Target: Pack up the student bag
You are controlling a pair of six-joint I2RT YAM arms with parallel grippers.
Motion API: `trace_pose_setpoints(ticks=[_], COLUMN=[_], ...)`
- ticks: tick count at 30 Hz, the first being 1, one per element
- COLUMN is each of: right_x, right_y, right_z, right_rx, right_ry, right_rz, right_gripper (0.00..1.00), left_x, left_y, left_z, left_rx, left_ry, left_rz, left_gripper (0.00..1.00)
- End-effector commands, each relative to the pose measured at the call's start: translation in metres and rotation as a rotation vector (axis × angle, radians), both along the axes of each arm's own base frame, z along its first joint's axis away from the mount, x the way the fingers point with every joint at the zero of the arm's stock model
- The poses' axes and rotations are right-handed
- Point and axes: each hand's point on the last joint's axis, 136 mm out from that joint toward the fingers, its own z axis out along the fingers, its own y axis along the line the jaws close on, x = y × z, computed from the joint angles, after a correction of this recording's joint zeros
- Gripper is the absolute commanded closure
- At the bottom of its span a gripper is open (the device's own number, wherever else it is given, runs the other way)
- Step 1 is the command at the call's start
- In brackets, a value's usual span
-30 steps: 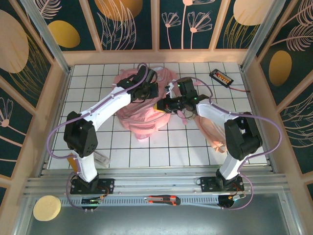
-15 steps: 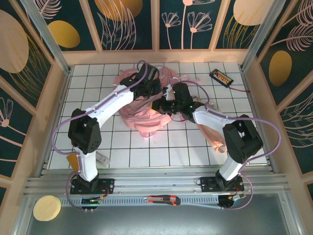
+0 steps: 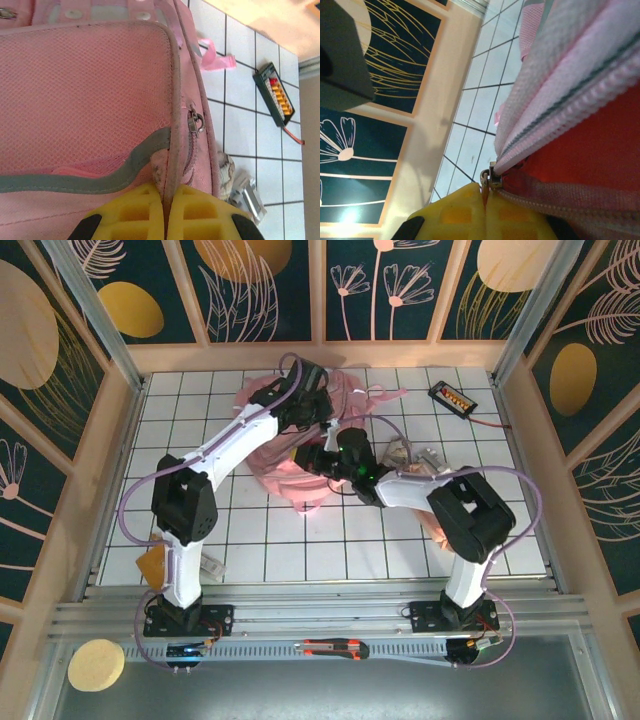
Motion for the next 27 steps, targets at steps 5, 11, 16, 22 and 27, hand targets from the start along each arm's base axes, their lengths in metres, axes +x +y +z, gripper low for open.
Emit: trace_pose_setpoints(ticks=[5,11,16,22,27], right_x=[-0.044,-0.052,-0.057,-0.045,-0.009], right_y=[0.050,0.026,-0.018,-0.081,-0.143], right_z=[0.015,0.009,0.033,0.071,0.072], right_rx=[0.071,0.011,-0.067,-0.070,-0.117], right_ry=[-0.052,0.006,-0.019,0.002,0.143], right_rz=[0.266,0.249,0.185,0.062,-0.154], right_gripper=[1.00,0.53,0.36,0.31,0.27], left_x=[0.023,0.019,0.005,-0.004,-0.007], left_y=[-0.044,-0.046,-0.050,-0.049,-0.049], left_z=[0.112,0.119,0.115,0.105,0.096], left_rx=[-0.235,-0.191,-0.143,-0.067,-0.005], left_ry=[-0.278,-0.282,-0.273,-0.267,-0.260], left_rz=[-0.051,-0.108,-0.207,-0.296,-0.351], left_gripper=[1.00,1.00,1.00,1.00,1.00])
